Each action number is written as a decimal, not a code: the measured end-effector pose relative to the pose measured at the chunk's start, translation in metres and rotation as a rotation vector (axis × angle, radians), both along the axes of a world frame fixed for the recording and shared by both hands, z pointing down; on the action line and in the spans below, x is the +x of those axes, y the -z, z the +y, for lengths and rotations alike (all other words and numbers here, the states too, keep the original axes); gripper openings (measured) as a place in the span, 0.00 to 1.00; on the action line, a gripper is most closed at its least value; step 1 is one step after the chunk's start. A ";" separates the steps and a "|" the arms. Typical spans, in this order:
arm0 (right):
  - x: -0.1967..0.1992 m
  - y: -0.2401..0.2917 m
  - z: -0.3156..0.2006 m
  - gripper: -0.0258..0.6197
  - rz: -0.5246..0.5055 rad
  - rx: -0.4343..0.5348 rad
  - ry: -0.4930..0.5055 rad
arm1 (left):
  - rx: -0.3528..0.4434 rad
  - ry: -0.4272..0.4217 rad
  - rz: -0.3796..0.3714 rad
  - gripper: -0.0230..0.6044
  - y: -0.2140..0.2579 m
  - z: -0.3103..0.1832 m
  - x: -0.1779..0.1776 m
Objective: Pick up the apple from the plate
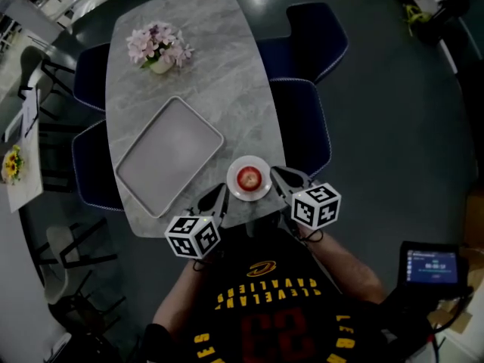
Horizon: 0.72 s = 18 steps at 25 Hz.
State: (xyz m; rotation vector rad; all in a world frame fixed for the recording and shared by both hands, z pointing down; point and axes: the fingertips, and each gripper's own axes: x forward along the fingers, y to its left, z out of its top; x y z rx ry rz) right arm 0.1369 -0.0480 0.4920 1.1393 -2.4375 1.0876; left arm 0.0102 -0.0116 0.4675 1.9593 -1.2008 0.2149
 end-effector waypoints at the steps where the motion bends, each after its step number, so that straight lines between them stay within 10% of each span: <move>1: -0.002 0.017 0.004 0.05 0.000 0.044 0.001 | 0.023 -0.013 0.007 0.04 0.013 0.004 0.003; 18: -0.037 0.143 0.023 0.05 0.008 0.412 0.110 | 0.193 -0.081 0.011 0.04 0.079 0.016 0.033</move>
